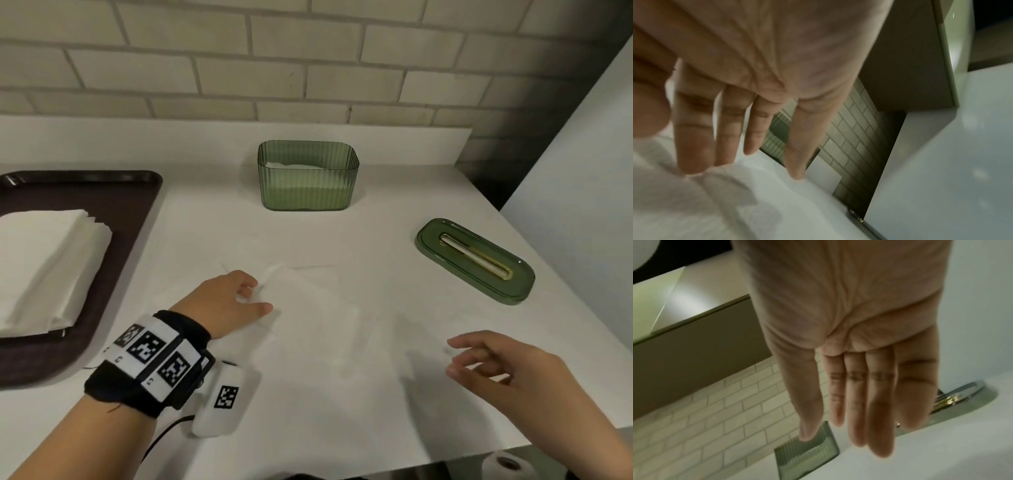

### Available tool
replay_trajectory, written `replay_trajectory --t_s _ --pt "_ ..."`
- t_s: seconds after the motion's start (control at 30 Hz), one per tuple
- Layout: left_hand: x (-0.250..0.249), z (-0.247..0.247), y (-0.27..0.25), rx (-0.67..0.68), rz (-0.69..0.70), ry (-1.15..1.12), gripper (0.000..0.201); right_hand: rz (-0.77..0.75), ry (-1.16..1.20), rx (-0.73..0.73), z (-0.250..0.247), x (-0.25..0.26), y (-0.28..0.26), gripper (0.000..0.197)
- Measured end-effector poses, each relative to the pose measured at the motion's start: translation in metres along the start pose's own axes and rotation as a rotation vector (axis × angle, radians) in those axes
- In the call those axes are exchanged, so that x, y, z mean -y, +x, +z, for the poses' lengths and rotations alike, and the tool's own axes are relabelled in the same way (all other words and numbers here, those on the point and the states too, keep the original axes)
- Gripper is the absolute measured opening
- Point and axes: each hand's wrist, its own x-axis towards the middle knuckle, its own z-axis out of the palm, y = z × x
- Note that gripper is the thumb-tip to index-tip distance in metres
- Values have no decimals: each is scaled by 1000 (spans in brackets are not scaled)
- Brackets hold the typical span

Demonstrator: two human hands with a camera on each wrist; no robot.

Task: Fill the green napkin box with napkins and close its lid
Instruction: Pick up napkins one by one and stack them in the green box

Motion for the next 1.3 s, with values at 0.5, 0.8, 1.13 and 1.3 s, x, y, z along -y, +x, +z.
replay_trajectory --t_s 0.5,0.8,1.13,1.3 --pt "-24 6 18 -116 -201 319 15 188 -419 111 -40 -67 34 58" --pt "-32 8 3 -236 -220 22 14 160 -366 188 -36 -69 59 38" --pt "-42 11 -17 -282 -169 -182 12 34 -402 299 -32 -52 74 23" --pt "-37 12 -15 -269 -152 -82 21 -1 -309 220 -37 -46 78 22"
